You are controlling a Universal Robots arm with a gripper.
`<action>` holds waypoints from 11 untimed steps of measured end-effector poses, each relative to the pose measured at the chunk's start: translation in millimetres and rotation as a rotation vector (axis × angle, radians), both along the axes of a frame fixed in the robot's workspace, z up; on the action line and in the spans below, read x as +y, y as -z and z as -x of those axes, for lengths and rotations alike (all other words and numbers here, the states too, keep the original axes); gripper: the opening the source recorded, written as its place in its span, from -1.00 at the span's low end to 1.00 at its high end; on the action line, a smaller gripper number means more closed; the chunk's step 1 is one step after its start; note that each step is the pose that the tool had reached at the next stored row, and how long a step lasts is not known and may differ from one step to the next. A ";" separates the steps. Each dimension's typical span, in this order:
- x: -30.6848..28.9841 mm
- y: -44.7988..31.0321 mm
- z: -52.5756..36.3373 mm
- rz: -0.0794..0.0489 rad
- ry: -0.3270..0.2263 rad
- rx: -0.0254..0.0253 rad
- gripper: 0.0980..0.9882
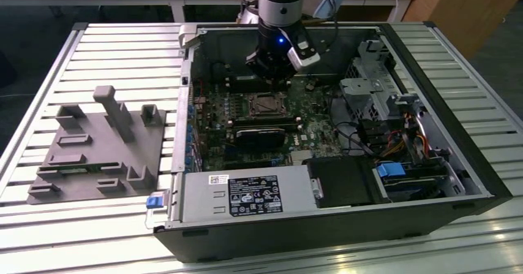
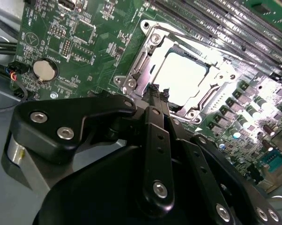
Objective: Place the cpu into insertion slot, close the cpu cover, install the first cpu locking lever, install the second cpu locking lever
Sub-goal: 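Install the second cpu locking lever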
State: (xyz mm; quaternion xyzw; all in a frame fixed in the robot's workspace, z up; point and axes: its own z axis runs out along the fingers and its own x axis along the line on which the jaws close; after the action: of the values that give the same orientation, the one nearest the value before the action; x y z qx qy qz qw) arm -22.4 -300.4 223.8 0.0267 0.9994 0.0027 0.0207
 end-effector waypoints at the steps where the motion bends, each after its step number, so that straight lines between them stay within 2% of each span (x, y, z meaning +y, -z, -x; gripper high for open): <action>1: -1.1 0.0 0.0 0.000 0.000 0.0000 -0.98; 6: -7.4 0.1 0.0 0.000 0.000 -0.0001 -0.98; 11: -16.5 0.2 0.0 0.000 0.000 0.0000 -0.98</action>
State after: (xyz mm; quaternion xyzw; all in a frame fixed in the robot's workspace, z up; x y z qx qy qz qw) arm -22.4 -317.0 223.6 0.0267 0.9994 0.0027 0.0207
